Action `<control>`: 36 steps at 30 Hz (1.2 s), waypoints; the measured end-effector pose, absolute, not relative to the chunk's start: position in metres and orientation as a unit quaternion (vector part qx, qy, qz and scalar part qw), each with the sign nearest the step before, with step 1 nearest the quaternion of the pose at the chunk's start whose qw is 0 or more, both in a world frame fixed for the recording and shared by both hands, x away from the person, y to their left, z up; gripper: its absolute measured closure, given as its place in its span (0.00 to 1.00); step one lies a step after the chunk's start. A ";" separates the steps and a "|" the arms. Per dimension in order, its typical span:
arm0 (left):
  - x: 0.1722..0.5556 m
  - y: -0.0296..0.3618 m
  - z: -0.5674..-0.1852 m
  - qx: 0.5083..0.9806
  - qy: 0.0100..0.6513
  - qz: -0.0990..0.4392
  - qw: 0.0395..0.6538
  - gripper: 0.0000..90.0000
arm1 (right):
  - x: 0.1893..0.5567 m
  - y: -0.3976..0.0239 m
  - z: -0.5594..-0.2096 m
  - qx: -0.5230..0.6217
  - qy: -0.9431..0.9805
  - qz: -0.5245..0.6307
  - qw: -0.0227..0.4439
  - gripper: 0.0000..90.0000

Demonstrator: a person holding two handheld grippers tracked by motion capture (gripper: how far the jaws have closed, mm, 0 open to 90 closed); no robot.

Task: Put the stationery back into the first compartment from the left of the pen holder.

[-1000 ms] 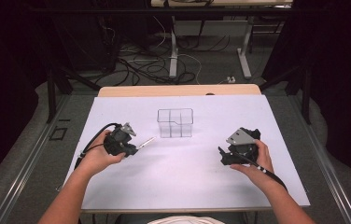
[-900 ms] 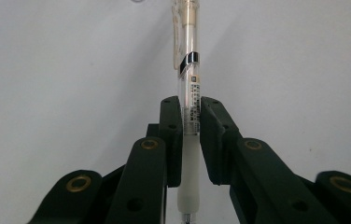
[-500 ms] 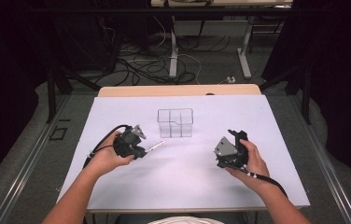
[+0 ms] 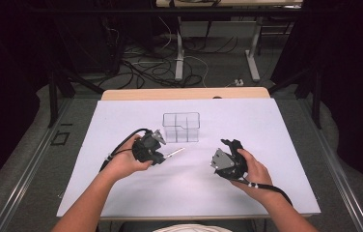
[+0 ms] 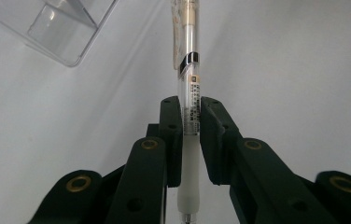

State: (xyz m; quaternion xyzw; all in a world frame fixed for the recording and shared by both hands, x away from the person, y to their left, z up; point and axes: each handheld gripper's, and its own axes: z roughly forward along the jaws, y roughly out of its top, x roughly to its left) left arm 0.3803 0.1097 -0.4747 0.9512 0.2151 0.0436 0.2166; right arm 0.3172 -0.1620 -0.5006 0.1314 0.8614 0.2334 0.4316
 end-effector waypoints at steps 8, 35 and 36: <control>0.382 0.093 -0.476 0.955 0.204 0.033 0.214 0.88 | 0.314 -0.148 -0.506 0.056 0.883 0.209 0.416 0.45; 0.381 0.065 -0.474 0.957 0.189 0.013 0.218 0.88 | 0.298 -0.111 -0.523 -0.113 0.864 0.176 0.458 0.71; 0.381 0.065 -0.475 0.957 0.191 0.012 0.219 0.88 | 0.299 -0.108 -0.524 -0.123 0.862 0.170 0.462 0.72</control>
